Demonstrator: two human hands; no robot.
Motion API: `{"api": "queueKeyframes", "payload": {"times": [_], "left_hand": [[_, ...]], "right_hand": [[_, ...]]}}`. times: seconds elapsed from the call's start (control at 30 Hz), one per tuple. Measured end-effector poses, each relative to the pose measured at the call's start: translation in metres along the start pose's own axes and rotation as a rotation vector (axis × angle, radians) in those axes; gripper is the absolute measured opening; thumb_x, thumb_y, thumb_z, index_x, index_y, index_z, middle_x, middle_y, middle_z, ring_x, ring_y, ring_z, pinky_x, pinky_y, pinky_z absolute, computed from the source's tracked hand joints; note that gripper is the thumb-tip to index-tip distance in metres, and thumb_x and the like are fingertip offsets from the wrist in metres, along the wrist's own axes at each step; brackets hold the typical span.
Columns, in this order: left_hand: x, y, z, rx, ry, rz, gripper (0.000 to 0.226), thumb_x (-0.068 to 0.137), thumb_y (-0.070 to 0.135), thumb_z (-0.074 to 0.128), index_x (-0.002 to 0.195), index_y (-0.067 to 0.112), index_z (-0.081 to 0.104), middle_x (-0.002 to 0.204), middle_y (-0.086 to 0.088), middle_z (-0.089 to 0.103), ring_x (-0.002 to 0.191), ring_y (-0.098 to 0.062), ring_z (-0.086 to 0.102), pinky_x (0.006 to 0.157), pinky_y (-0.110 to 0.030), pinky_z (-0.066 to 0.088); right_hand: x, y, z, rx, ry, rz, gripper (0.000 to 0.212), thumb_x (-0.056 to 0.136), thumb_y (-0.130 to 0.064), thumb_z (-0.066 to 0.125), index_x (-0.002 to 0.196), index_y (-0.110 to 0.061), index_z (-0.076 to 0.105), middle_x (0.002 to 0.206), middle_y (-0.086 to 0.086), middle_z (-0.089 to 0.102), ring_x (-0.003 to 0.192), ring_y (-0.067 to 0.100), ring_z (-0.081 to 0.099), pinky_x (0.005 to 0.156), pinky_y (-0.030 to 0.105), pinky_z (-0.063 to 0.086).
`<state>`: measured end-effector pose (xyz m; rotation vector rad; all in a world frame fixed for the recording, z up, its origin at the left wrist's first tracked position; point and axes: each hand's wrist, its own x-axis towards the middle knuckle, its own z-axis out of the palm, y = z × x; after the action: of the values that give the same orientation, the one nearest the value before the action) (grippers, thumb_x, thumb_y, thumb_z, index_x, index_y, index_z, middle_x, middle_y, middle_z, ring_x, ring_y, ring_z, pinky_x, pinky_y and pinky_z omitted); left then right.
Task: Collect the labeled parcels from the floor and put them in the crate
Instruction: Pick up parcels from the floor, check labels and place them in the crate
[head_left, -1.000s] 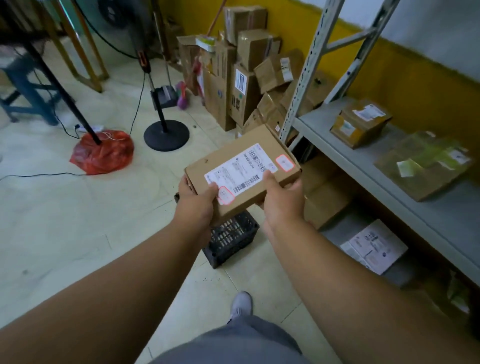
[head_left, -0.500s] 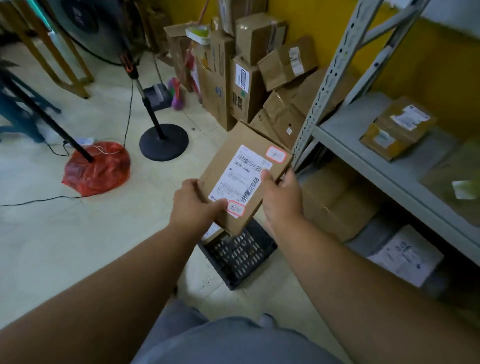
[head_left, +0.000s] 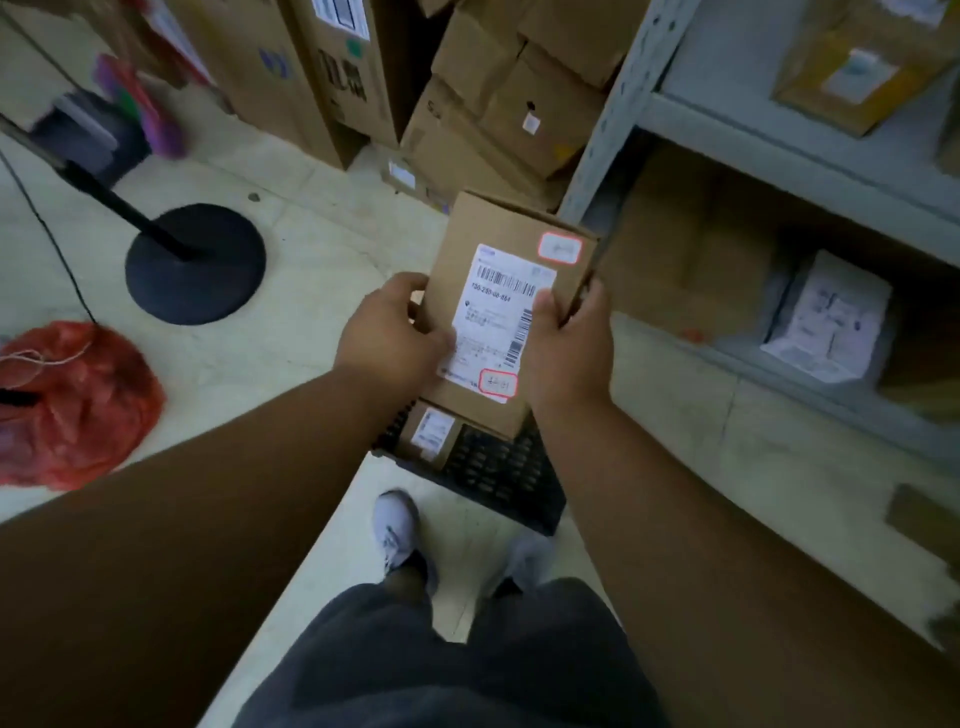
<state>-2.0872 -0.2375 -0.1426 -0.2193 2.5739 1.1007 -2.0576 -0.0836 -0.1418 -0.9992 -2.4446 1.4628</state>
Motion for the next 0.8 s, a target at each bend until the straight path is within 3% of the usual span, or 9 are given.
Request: {"api": "queueKeyframes", "payload": {"times": [0.07, 0.13, 0.2, 0.33, 0.4, 0.43, 0.6, 0.67, 0.8], "left_hand": [[0.020, -0.027, 0.027, -0.016, 0.015, -0.061, 0.044, 0.083, 0.031, 0.069, 0.125, 0.032, 0.055, 0.094, 0.014, 0.062, 0.086, -0.013, 0.064, 0.062, -0.022, 0.046], [0.036, -0.058, 0.059, -0.035, 0.036, -0.123, 0.042, 0.085, 0.026, 0.066, 0.126, 0.027, 0.058, 0.090, 0.014, 0.062, 0.081, -0.010, 0.062, 0.054, -0.013, 0.037], [0.044, -0.092, 0.091, -0.062, 0.048, -0.172, 0.042, 0.087, 0.022, 0.063, 0.129, 0.025, 0.058, 0.089, 0.016, 0.060, 0.072, -0.004, 0.058, 0.048, -0.006, 0.037], [0.056, -0.175, 0.157, -0.060, 0.036, -0.221, 0.044, 0.085, 0.022, 0.058, 0.129, 0.025, 0.056, 0.114, 0.006, 0.064, 0.098, -0.014, 0.064, 0.070, -0.019, 0.054], [0.060, -0.213, 0.188, -0.036, 0.014, -0.238, 0.046, 0.086, 0.019, 0.057, 0.132, 0.024, 0.054, 0.122, 0.008, 0.061, 0.101, -0.009, 0.062, 0.054, -0.004, 0.046], [0.064, -0.229, 0.202, -0.025, 0.001, -0.250, 0.048, 0.086, 0.017, 0.057, 0.133, 0.023, 0.053, 0.124, 0.008, 0.061, 0.101, -0.010, 0.062, 0.049, -0.003, 0.043], [0.110, -0.294, 0.248, 0.076, -0.135, -0.226, 0.034, 0.085, 0.019, 0.056, 0.118, 0.024, 0.054, 0.118, 0.004, 0.062, 0.098, -0.018, 0.066, 0.054, -0.010, 0.048], [0.132, -0.310, 0.261, 0.131, -0.197, -0.163, 0.032, 0.085, 0.020, 0.057, 0.116, 0.026, 0.055, 0.118, 0.003, 0.060, 0.100, -0.019, 0.064, 0.057, -0.014, 0.052], [0.161, -0.334, 0.286, 0.266, -0.300, -0.164, 0.046, 0.085, 0.024, 0.059, 0.131, 0.025, 0.050, 0.128, -0.005, 0.051, 0.113, -0.028, 0.056, 0.084, -0.041, 0.058]], "right_hand": [[0.003, 0.035, 0.035, -0.155, 0.015, 0.009, 0.044, 0.101, -0.030, 0.050, 0.142, -0.014, 0.045, 0.127, 0.009, 0.057, 0.108, 0.024, 0.060, 0.072, 0.015, 0.031], [0.005, 0.071, 0.070, -0.237, -0.008, 0.079, 0.051, 0.102, -0.031, 0.047, 0.149, -0.011, 0.037, 0.132, 0.014, 0.051, 0.112, 0.027, 0.057, 0.081, 0.023, 0.038], [0.008, 0.107, 0.104, -0.292, -0.013, 0.151, 0.054, 0.103, -0.032, 0.046, 0.151, -0.010, 0.033, 0.136, 0.015, 0.047, 0.118, 0.029, 0.054, 0.091, 0.031, 0.043], [0.018, 0.187, 0.166, -0.386, -0.005, 0.210, 0.046, 0.102, -0.040, 0.049, 0.139, -0.013, 0.048, 0.134, 0.014, 0.046, 0.109, 0.025, 0.056, 0.083, 0.025, 0.038], [0.023, 0.227, 0.190, -0.406, -0.010, 0.265, 0.042, 0.101, -0.042, 0.048, 0.132, -0.014, 0.054, 0.133, 0.014, 0.047, 0.105, 0.025, 0.058, 0.081, 0.026, 0.040], [0.025, 0.245, 0.202, -0.409, -0.020, 0.288, 0.041, 0.101, -0.042, 0.048, 0.130, -0.014, 0.056, 0.132, 0.014, 0.047, 0.104, 0.025, 0.059, 0.082, 0.028, 0.043], [0.037, 0.315, 0.264, -0.428, -0.041, 0.336, 0.035, 0.102, -0.041, 0.046, 0.117, -0.012, 0.060, 0.124, 0.010, 0.057, 0.086, 0.018, 0.058, 0.072, 0.029, 0.049], [0.045, 0.335, 0.283, -0.406, -0.057, 0.391, 0.035, 0.102, -0.039, 0.045, 0.119, -0.011, 0.059, 0.125, 0.010, 0.060, 0.096, 0.023, 0.064, 0.077, 0.033, 0.055], [0.061, 0.371, 0.313, -0.339, -0.090, 0.542, 0.032, 0.099, -0.031, 0.047, 0.119, -0.011, 0.062, 0.126, 0.012, 0.062, 0.108, 0.029, 0.063, 0.090, 0.041, 0.055]]}}
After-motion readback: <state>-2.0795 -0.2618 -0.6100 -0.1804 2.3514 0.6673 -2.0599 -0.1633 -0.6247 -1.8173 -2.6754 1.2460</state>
